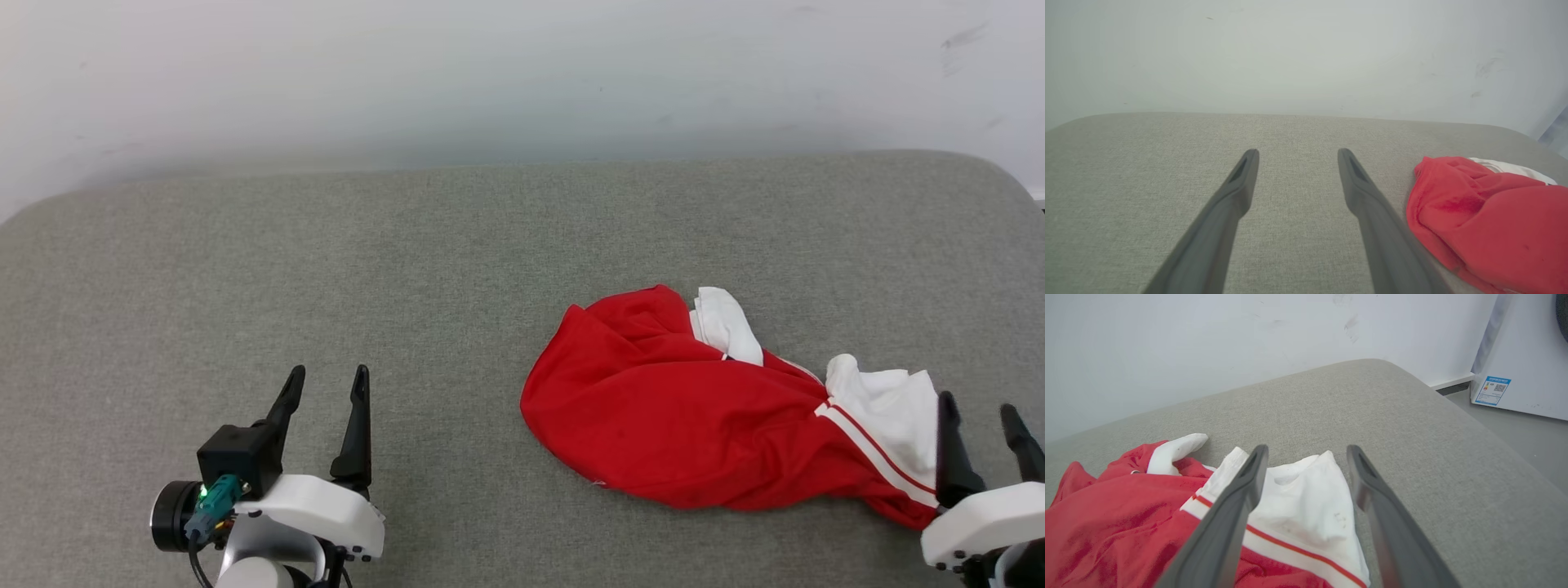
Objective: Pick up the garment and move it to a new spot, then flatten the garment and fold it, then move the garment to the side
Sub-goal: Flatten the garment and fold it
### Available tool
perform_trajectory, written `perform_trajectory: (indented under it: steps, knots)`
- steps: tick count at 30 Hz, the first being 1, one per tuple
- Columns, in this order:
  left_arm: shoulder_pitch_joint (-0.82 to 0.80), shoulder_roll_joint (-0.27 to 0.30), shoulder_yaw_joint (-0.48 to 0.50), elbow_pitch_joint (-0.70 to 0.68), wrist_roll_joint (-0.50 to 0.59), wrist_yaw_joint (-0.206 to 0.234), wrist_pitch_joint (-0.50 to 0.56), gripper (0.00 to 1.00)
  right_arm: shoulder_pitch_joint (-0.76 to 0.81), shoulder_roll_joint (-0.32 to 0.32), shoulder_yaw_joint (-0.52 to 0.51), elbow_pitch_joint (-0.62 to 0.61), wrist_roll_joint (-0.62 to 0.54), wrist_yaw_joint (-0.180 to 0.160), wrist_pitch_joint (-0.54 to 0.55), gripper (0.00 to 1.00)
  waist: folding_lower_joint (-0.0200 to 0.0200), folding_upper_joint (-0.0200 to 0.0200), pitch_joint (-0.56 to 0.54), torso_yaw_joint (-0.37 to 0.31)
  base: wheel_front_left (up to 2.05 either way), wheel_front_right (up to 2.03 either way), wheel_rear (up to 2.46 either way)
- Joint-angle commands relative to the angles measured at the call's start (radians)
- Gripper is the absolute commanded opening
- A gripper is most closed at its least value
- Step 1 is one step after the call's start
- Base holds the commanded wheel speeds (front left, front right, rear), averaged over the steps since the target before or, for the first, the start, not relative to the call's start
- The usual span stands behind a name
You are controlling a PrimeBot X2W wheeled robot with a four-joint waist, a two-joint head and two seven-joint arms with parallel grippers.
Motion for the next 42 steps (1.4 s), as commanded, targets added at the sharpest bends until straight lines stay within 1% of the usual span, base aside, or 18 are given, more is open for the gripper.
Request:
perform_trajectory:
  steps: [1,5,10,15,21,26,27,32,34,38,41,42]
  knots:
    - [-0.003,0.003,0.002,-0.004,-0.001,-0.004,0.005,1.0,0.014,0.005,0.013,-0.016,-0.01,-0.001,-0.01,1.0,0.0001,-0.0001,-0.004,-0.004,0.0,0.0,0.0]
    - [-0.019,0.012,-0.005,-0.005,-0.009,-0.007,0.039,1.0,0.039,0.006,0.08,-0.095,-0.043,-0.001,-0.016,1.0,0.0001,-0.0001,-0.015,-0.019,0.0,0.0,0.0]
    - [-0.065,0.023,-0.028,-0.009,-0.021,-0.028,0.123,1.0,0.061,0.006,0.187,-0.203,-0.046,-0.001,0.005,1.0,0.0001,-0.0001,-0.011,-0.051,0.0,0.0,0.0]
    - [-0.16,0.017,-0.073,-0.001,-0.036,-0.064,0.245,1.0,0.067,0.006,0.275,-0.29,-0.035,-0.001,0.029,1.0,0.0001,-0.0001,0.017,-0.092,0.0,0.0,0.0]
    - [-0.308,0.014,-0.138,0.044,-0.043,-0.117,0.417,1.0,0.04,0.006,0.336,-0.34,-0.021,-0.001,0.036,1.0,0.0001,-0.0001,0.09,-0.155,0.0,0.0,0.0]
    - [-0.428,0.023,-0.2,0.113,-0.034,-0.16,0.561,1.0,0.016,0.006,0.356,-0.337,0.002,-0.001,0.02,1.0,0.0001,-0.0001,0.165,-0.209,0.0,0.0,0.0]
    - [-0.469,0.031,-0.226,0.145,-0.027,-0.17,0.614,1.0,0.007,0.006,0.359,-0.325,0.013,-0.001,0.011,1.0,0.0001,-0.0001,0.191,-0.229,0.0,0.0,0.0]
    - [-0.559,0.023,-0.29,0.236,-0.024,-0.19,0.734,1.0,-0.014,0.006,0.354,-0.284,0.042,-0.001,-0.024,1.0,0.0001,-0.0001,0.247,-0.264,0.0,0.0,0.0]
    - [-0.581,0.026,-0.308,0.279,-0.021,-0.192,0.775,1.0,-0.02,0.006,0.361,-0.268,0.053,-0.001,-0.034,1.0,0.0001,-0.0001,0.261,-0.279,0.0,0.0,0.0]
    - [-0.58,0.026,-0.343,0.386,-0.057,-0.202,0.892,1.0,-0.034,0.006,0.368,-0.237,0.065,-0.001,-0.049,1.0,0.0001,-0.0001,0.272,-0.299,0.0,0.0,0.0]
    - [-0.569,0.022,-0.358,0.415,-0.079,-0.205,0.929,1.0,-0.035,0.006,0.365,-0.227,0.07,-0.001,-0.056,1.0,0.0001,-0.0001,0.274,-0.304,0.0,0.0,0.0]
    - [-0.564,0.023,-0.364,0.426,-0.091,-0.207,0.946,0.84,-0.034,0.006,0.363,-0.221,0.076,-0.001,-0.056,1.0,0.0001,-0.0001,0.275,-0.304,0.0,0.0,0.0]
